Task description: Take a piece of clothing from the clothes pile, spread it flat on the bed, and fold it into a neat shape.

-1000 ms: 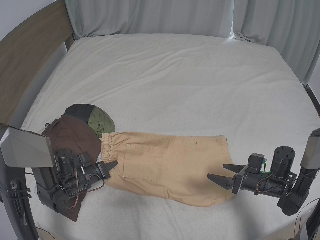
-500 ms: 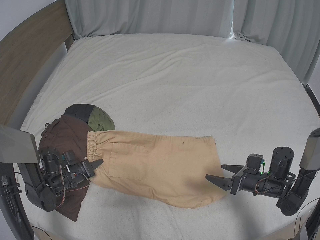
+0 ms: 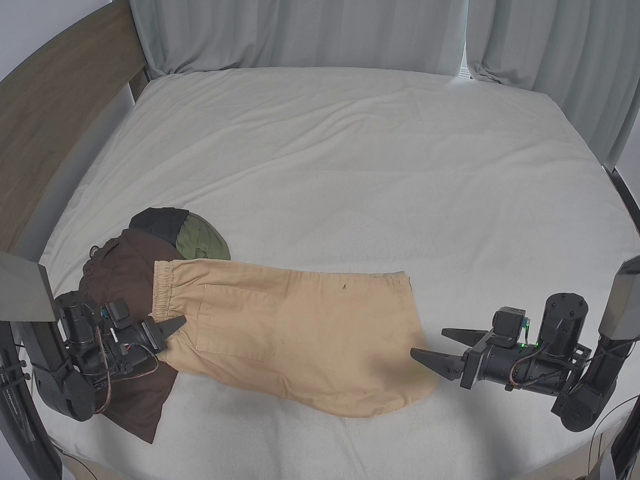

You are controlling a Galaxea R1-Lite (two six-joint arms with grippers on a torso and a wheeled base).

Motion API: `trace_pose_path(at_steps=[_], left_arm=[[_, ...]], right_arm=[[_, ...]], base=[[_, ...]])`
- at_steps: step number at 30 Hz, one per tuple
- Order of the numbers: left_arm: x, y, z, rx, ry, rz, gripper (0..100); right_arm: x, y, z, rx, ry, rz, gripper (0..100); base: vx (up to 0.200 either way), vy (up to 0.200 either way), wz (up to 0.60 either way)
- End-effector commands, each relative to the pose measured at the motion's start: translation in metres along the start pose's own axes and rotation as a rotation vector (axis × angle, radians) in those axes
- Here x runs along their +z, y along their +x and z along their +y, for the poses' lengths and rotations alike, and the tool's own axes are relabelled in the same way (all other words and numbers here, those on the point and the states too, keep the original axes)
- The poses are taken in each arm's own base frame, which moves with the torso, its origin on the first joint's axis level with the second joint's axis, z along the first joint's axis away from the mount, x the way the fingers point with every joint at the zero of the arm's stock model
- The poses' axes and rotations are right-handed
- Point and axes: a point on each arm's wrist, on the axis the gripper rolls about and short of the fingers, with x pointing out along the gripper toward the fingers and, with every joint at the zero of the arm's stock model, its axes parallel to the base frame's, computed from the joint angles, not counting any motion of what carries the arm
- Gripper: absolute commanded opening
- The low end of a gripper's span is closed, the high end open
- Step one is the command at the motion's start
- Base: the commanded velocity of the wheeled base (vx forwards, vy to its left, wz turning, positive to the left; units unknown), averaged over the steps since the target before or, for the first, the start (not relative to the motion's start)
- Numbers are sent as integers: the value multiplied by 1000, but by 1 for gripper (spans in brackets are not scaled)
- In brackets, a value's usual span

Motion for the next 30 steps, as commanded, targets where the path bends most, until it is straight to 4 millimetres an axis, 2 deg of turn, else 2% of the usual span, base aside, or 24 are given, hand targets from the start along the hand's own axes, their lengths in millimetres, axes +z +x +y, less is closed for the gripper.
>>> trace_pose_path(at_steps=[1, 8, 13, 14, 15, 18, 26, 30], left_arm=[[1, 3, -9, -31, 16, -4, 0], [-5, 17, -33, -116, 54, 24, 0], [-2, 25, -64, -222, 26, 18, 0], [-3, 25, -64, -223, 25, 19, 0], [-4, 27, -75, -247, 19, 17, 0], [-9, 34, -85, -263, 30, 16, 0], [-15, 45, -102, -317, 48, 31, 0], [-25, 52, -108, -337, 54, 63, 0]], right_arm=[[1, 1, 0, 1, -3, -6, 100], [3, 1, 0, 2, -3, -13, 100], [5, 2, -1, 2, -6, -23, 100], [5, 2, -1, 2, -6, -23, 100], [5, 2, -1, 0, -6, -24, 100], [6, 2, -2, 1, -8, -30, 100], [9, 2, -3, -3, -12, -44, 100], [13, 2, -9, -23, -11, -60, 100]], base=[[0, 0, 0], [0, 0, 0], [0, 0, 0], [0, 0, 0], [0, 0, 0], [0, 0, 0], [0, 0, 0], [0, 0, 0]])
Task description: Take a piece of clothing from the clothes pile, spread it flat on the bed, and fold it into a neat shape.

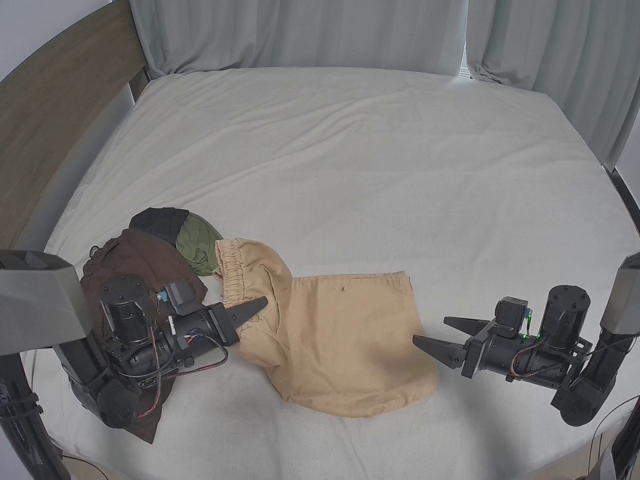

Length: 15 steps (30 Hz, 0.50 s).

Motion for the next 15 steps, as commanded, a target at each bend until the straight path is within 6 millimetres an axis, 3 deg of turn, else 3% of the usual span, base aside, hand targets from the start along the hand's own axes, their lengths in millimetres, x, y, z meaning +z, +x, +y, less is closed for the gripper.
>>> trace_pose_path(at_steps=[1, 15], left_arm=[[-8, 10, -4, -24, 3, 29, 0], [-28, 39, -16, -69, 18, 65, 0]], right_arm=[[4, -1, -6, -21, 1, -18, 100], [15, -6, -24, -84, 5, -74, 100]], base=[[0, 0, 0], [0, 0, 0]])
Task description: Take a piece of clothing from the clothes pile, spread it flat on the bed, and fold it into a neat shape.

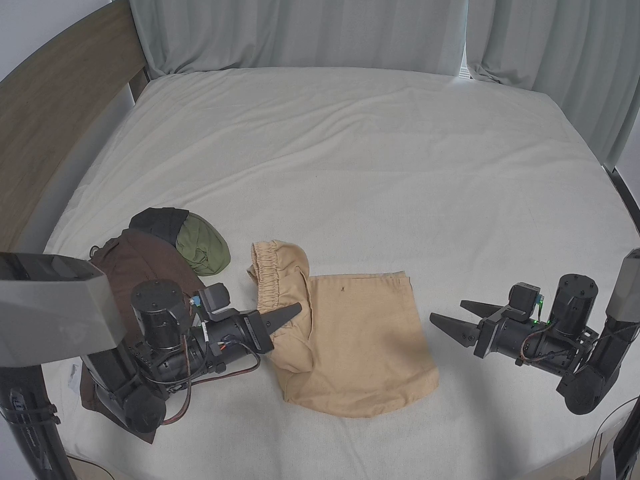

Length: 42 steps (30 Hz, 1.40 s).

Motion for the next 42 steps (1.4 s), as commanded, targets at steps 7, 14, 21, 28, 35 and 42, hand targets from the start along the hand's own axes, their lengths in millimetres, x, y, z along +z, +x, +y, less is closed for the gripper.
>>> trace_pose_path(at_steps=[7, 14, 21, 28, 35, 42], left_arm=[[-19, 24, -4, -41, 2, 50, 0], [-34, 47, 1, -58, 7, 71, 0], [-46, 67, -1, -71, 13, 71, 0], [-48, 80, -8, -109, 1, 64, 0], [-55, 89, -11, -121, -22, 73, 0], [-63, 93, -7, -117, -26, 88, 0]], right_arm=[[3, -2, -6, -22, -2, -16, 100], [5, -3, -11, -37, 2, -22, 100], [5, -3, -12, -38, 3, -25, 100], [5, -2, -12, -37, 4, -22, 100], [5, -2, -13, -40, 3, -26, 100], [6, -2, -14, -42, 4, -30, 100]], base=[[0, 0, 0], [0, 0, 0], [0, 0, 0], [0, 0, 0], [0, 0, 0], [0, 0, 0]])
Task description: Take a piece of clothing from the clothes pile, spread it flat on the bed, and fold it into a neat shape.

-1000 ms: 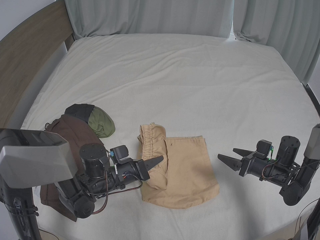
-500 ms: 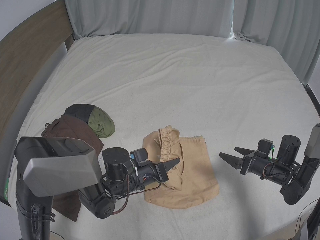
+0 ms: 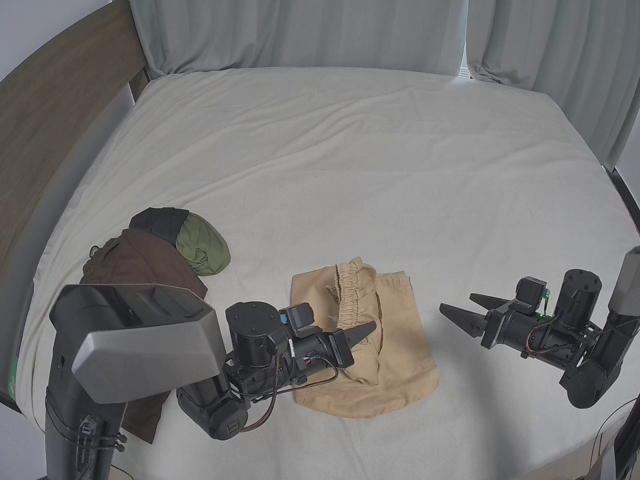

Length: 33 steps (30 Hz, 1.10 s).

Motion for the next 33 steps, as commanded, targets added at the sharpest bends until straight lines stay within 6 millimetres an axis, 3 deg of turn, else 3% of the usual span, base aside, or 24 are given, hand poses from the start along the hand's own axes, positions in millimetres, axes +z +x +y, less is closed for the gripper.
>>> trace_pose_path(at_steps=[1, 13, 14, 25, 33], left_arm=[[-5, 2, 4, 8, -6, 14, 0], [-7, 2, 8, 16, -2, 14, 0], [-7, 2, 9, 16, -2, 12, 100], [-3, 1, 13, 63, 31, -36, 100], [7, -18, 29, 135, 145, -41, 100]], right_arm=[[1, 1, 0, 2, -2, -5, 100], [1, 1, 0, 1, -2, -5, 100], [1, 1, 0, 1, -2, -5, 100], [-1, 1, 1, 6, 0, 3, 100], [-1, 1, 1, 7, 0, 6, 100]], base=[[0, 0, 0], [0, 0, 0], [0, 0, 0], [0, 0, 0], [0, 0, 0]])
